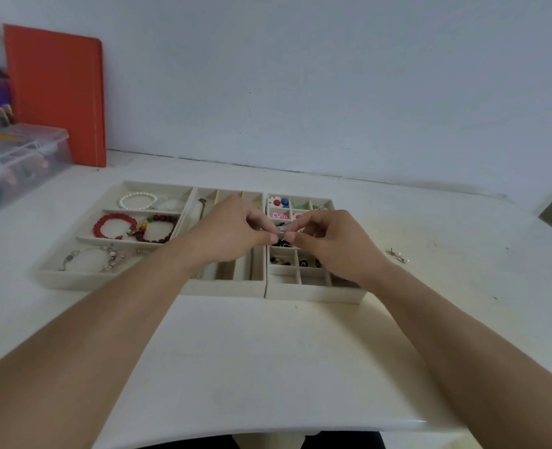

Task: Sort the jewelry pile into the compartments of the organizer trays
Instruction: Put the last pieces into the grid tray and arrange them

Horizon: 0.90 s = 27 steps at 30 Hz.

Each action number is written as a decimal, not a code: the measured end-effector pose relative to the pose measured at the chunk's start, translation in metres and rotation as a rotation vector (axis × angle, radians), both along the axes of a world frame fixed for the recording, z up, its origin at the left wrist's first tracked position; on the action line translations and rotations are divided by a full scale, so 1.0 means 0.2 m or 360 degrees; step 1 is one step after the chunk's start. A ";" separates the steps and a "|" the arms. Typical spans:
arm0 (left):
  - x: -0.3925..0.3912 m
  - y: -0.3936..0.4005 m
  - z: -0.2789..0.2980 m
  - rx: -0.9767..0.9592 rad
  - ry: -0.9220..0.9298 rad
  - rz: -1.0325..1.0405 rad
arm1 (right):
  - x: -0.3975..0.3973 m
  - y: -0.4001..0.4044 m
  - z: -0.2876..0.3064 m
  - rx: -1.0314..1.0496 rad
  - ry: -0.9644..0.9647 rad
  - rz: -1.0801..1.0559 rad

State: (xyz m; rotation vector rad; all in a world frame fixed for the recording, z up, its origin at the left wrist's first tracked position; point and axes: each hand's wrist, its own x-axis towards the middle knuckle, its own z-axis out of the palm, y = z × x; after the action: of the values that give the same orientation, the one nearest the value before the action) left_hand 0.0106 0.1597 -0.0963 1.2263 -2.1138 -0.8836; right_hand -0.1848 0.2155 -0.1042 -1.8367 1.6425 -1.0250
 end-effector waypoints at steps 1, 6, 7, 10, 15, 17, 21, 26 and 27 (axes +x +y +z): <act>0.00 -0.01 -0.01 0.0001 -0.0013 0.0019 | 0.02 0.00 -0.02 -0.0025 -0.0025 -0.0023; 0.00 -0.02 -0.03 -0.0005 -0.0043 0.0028 | 0.04 0.01 -0.02 -0.0034 -0.0111 -0.0049; 0.00 -0.02 -0.03 -0.0009 -0.0050 0.0024 | 0.03 0.01 -0.01 -0.0019 -0.0087 -0.0027; 0.00 -0.01 -0.01 -0.0009 -0.0068 -0.0001 | 0.03 0.03 0.02 -0.0022 -0.0042 0.0030; 0.00 0.00 0.01 0.0009 -0.0014 0.0049 | -0.01 0.05 0.07 0.0118 0.0039 0.0236; 0.00 0.00 0.01 -0.0006 0.0014 0.0059 | -0.01 0.07 0.07 0.0165 0.0083 0.0288; 0.00 -0.01 0.00 -0.0018 0.0063 0.0101 | 0.01 0.07 0.07 0.0145 0.0116 0.0372; 0.00 -0.02 0.00 -0.0004 0.0126 0.0120 | 0.03 0.07 0.05 0.0170 0.0163 0.0395; 0.00 -0.03 0.00 -0.0001 0.0144 0.0127 | 0.02 0.07 0.05 0.0185 0.0161 0.0407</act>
State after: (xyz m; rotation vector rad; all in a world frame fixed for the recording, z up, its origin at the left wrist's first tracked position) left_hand 0.0104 0.1545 -0.0968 1.2378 -1.9803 -0.8861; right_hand -0.1799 0.2299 -0.0939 -1.9849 1.4417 -0.7241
